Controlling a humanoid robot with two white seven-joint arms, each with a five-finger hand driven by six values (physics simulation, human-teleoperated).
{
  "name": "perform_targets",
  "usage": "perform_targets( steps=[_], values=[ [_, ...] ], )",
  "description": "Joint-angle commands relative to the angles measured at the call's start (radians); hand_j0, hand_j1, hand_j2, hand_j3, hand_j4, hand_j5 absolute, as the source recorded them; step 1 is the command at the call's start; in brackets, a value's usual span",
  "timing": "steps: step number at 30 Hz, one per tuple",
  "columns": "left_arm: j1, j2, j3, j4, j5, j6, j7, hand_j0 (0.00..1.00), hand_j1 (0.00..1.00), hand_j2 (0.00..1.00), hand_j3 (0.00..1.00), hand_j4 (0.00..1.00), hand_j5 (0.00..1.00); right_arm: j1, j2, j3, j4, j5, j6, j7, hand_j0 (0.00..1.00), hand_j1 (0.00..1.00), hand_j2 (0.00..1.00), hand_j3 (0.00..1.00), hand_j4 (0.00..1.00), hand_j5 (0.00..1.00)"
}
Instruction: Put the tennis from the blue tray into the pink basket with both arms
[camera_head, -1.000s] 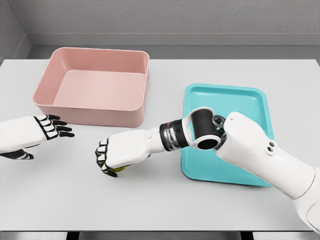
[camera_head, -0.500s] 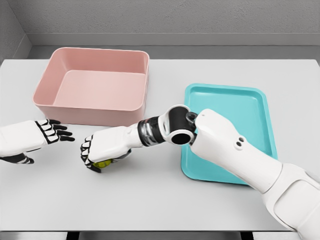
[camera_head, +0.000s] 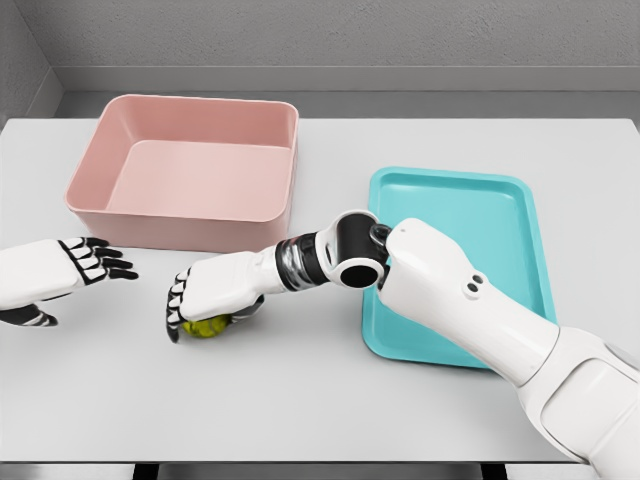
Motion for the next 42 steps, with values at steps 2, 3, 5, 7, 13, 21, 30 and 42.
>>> perform_targets(
  steps=[2,3,5,7,13,21,30,42],
  values=[
    [0.000,0.002,0.000,0.005,0.007,0.001,0.000,1.00,1.00,1.00,1.00,1.00,1.00,0.000,-0.001,-0.007,0.006,0.000,0.003,0.000,0.97,0.97,0.97,0.97,0.97,0.97],
    [0.000,0.002,0.000,0.005,0.007,0.001,0.000,1.00,1.00,1.00,1.00,1.00,1.00,0.002,-0.001,-0.007,0.003,0.000,0.003,0.000,0.98,0.98,0.98,0.98,0.98,0.98],
    [0.000,0.002,0.000,0.005,0.007,0.001,0.000,1.00,1.00,1.00,1.00,1.00,1.00,0.000,-0.009,-0.010,-0.006,-0.002,0.003,0.000,0.99,0.99,0.99,0.99,0.99,0.99],
    [0.000,0.002,0.000,0.005,0.007,0.001,0.000,1.00,1.00,1.00,1.00,1.00,1.00,0.000,-0.024,-0.025,-0.011,-0.007,0.003,0.000,0.99,0.99,0.99,0.99,0.99,0.99],
    [0.000,-0.001,0.000,0.005,0.007,0.001,0.000,1.00,1.00,1.00,1.00,1.00,1.00,0.018,-0.251,-0.162,-0.362,-0.017,0.003,0.000,1.00,1.00,1.00,1.00,1.00,1.00],
    [0.000,-0.001,-0.005,0.005,0.000,0.001,0.000,1.00,1.00,1.00,1.00,1.00,1.00,0.297,-0.580,-0.798,-0.459,-0.300,0.003,0.000,1.00,1.00,1.00,1.00,1.00,1.00],
    [-0.026,-0.084,-0.008,-0.002,0.000,0.001,-0.003,1.00,1.00,1.00,1.00,1.00,1.00,0.660,-0.500,-1.157,-0.446,-0.390,0.003,-0.048,1.00,1.00,1.00,1.00,1.00,1.00],
    [-0.129,-0.207,-0.104,-0.010,-0.013,0.001,-0.039,1.00,1.00,1.00,1.00,1.00,1.00,0.772,-0.475,-1.160,-0.451,-0.389,0.003,-0.036,1.00,1.00,1.00,1.00,1.00,1.00]
  ],
)
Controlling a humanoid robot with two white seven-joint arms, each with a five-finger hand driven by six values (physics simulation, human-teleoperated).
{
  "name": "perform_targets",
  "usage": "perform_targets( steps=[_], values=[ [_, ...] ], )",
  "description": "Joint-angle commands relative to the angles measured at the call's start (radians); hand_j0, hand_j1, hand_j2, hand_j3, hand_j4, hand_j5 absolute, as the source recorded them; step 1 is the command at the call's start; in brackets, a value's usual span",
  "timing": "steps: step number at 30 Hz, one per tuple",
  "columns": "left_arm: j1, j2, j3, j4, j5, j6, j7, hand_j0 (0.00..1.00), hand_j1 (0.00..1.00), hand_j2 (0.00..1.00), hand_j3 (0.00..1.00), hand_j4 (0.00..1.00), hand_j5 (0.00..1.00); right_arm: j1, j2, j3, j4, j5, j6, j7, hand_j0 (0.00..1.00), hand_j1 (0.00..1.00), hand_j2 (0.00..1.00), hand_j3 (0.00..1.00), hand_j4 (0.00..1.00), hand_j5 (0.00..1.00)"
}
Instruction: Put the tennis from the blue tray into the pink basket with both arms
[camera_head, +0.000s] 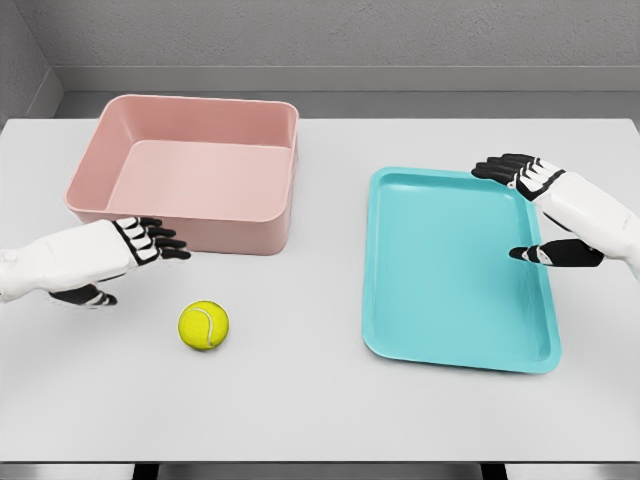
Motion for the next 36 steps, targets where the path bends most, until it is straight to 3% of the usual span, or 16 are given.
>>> perform_targets(
  steps=[1,13,20,23,36],
  values=[
    [-0.002,-0.017,-0.051,-0.001,0.006,0.001,-0.001,1.00,1.00,1.00,1.00,1.00,1.00,0.000,0.001,-0.001,0.000,-0.008,0.003,0.000,1.00,1.00,1.00,1.00,1.00,1.00],
    [-0.014,-0.017,-0.095,-0.063,0.006,0.001,-0.001,1.00,1.00,1.00,1.00,1.00,1.00,0.000,0.001,-0.001,0.002,-0.008,0.003,-0.002,1.00,1.00,1.00,1.00,1.00,1.00],
    [-0.026,-0.040,-0.120,-0.064,0.003,0.001,-0.001,1.00,1.00,1.00,1.00,1.00,1.00,0.002,0.001,-0.001,0.002,-0.008,0.003,0.000,1.00,1.00,1.00,1.00,1.00,1.00],
    [-0.064,-0.064,-0.172,-0.064,-0.001,0.001,-0.012,1.00,1.00,1.00,1.00,1.00,1.00,0.000,-0.001,-0.001,0.002,-0.008,0.003,-0.002,1.00,1.00,1.00,1.00,1.00,1.00],
    [-0.068,-0.072,-0.192,-0.063,-0.006,0.001,-0.013,1.00,1.00,1.00,1.00,1.00,1.00,0.002,-0.001,-0.001,0.002,-0.010,0.003,0.000,1.00,1.00,1.00,1.00,1.00,1.00]
  ],
)
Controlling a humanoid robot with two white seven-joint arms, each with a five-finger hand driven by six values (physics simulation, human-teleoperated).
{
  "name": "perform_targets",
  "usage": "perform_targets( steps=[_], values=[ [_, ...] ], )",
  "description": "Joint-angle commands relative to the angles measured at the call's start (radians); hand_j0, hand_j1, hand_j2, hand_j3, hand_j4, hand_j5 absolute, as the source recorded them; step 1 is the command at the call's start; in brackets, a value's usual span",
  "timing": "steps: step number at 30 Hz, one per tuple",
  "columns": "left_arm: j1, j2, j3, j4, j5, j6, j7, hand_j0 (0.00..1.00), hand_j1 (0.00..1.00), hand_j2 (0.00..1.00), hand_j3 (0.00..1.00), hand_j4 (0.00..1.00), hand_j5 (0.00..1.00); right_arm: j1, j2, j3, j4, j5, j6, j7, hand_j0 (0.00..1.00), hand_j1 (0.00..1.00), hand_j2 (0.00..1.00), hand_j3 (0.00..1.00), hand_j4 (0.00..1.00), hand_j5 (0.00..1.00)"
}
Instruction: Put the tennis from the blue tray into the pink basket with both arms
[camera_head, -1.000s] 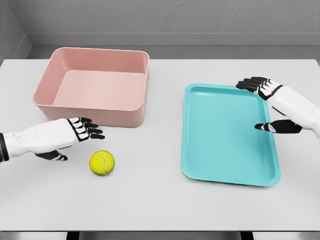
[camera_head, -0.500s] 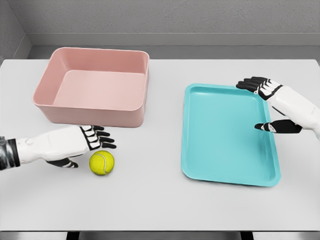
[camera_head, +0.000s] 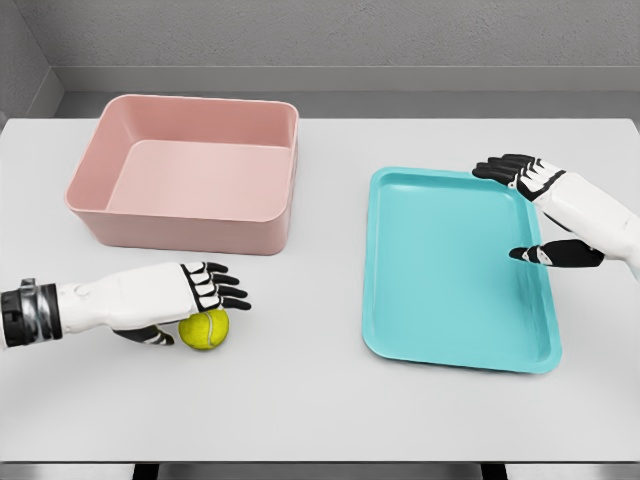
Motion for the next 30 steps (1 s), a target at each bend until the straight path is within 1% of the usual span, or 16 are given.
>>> perform_targets(
  steps=[1,6,9,21,30],
  values=[
    [0.000,0.001,-0.005,-0.002,0.006,0.001,0.001,1.00,1.00,1.00,1.00,1.00,1.00,0.000,-0.001,0.000,0.000,-0.008,0.003,0.000,1.00,1.00,1.00,1.00,1.00,1.00],
    [-0.003,-0.001,-0.018,0.000,0.008,0.001,-0.001,1.00,1.00,1.00,1.00,1.00,1.00,0.000,-0.001,0.000,0.000,-0.008,0.003,-0.001,1.00,1.00,1.00,1.00,1.00,1.00],
    [-0.014,-0.001,-0.038,0.000,0.010,0.001,0.001,1.00,1.00,1.00,1.00,1.00,1.00,0.000,-0.001,0.000,0.000,-0.008,0.003,-0.001,1.00,1.00,1.00,1.00,1.00,1.00],
    [-0.015,-0.009,-0.040,0.003,0.008,0.001,-0.001,1.00,1.00,1.00,1.00,1.00,1.00,0.000,-0.001,0.000,0.000,-0.008,0.003,-0.001,1.00,1.00,1.00,1.00,1.00,1.00],
    [-0.015,-0.025,-0.046,0.035,0.006,0.001,-0.007,1.00,1.00,1.00,1.00,1.00,1.00,0.000,-0.001,0.000,0.000,-0.008,0.003,-0.001,1.00,1.00,1.00,1.00,1.00,1.00]
  ],
)
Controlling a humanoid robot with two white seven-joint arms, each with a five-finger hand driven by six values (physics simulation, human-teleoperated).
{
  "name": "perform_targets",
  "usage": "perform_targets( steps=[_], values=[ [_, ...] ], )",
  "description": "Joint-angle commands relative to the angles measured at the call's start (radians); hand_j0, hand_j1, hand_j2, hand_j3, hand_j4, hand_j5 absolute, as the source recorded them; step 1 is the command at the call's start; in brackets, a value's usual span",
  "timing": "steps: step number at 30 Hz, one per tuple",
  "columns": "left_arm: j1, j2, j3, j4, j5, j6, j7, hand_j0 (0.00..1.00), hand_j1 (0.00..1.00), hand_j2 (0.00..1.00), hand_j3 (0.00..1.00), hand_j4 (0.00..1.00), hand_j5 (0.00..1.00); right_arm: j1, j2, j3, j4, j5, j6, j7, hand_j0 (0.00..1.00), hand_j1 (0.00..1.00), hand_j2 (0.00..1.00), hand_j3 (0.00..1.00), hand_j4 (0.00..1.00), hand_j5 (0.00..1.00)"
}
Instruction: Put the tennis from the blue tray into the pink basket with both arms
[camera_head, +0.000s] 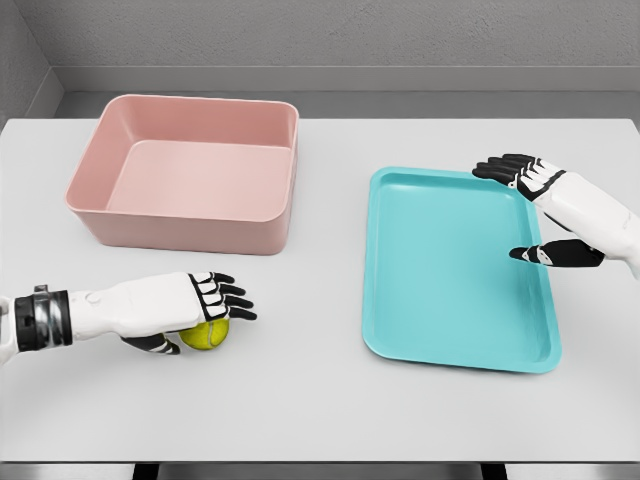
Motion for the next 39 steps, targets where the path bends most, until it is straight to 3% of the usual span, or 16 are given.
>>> perform_targets(
  steps=[1,5,11,16,21,39],
  values=[
    [0.000,-0.013,-0.002,0.015,-0.005,0.001,-0.013,0.85,0.85,0.85,0.85,0.85,0.85,0.000,-0.001,0.000,0.000,-0.008,0.003,-0.001,1.00,1.00,1.00,1.00,1.00,1.00],
    [0.000,-0.035,-0.008,0.020,-0.002,0.001,-0.022,0.85,0.85,0.85,0.85,0.85,0.85,0.000,-0.001,0.000,0.001,-0.008,0.003,-0.001,1.00,1.00,1.00,1.00,1.00,1.00],
    [-0.015,-0.025,-0.008,0.022,0.003,0.001,-0.022,0.66,0.66,0.66,0.66,0.66,0.66,0.000,-0.001,0.000,0.001,-0.008,0.003,-0.001,1.00,1.00,1.00,1.00,1.00,1.00],
    [-0.020,-0.018,-0.007,0.022,0.009,0.001,-0.022,0.65,0.65,0.65,0.65,0.65,0.65,-0.002,-0.001,0.000,0.001,-0.008,0.003,-0.001,1.00,1.00,1.00,1.00,1.00,1.00],
    [-0.023,-0.015,-0.005,0.022,0.009,0.001,-0.022,0.59,0.59,0.59,0.59,0.59,0.59,-0.002,-0.001,0.000,0.000,-0.008,0.003,-0.001,1.00,1.00,1.00,1.00,1.00,1.00],
    [-0.101,0.001,-0.002,0.023,0.067,0.001,-0.021,0.58,0.58,0.58,0.58,0.58,0.58,-0.002,-0.001,0.000,0.003,-0.006,0.003,-0.001,1.00,1.00,1.00,1.00,1.00,1.00]
  ],
)
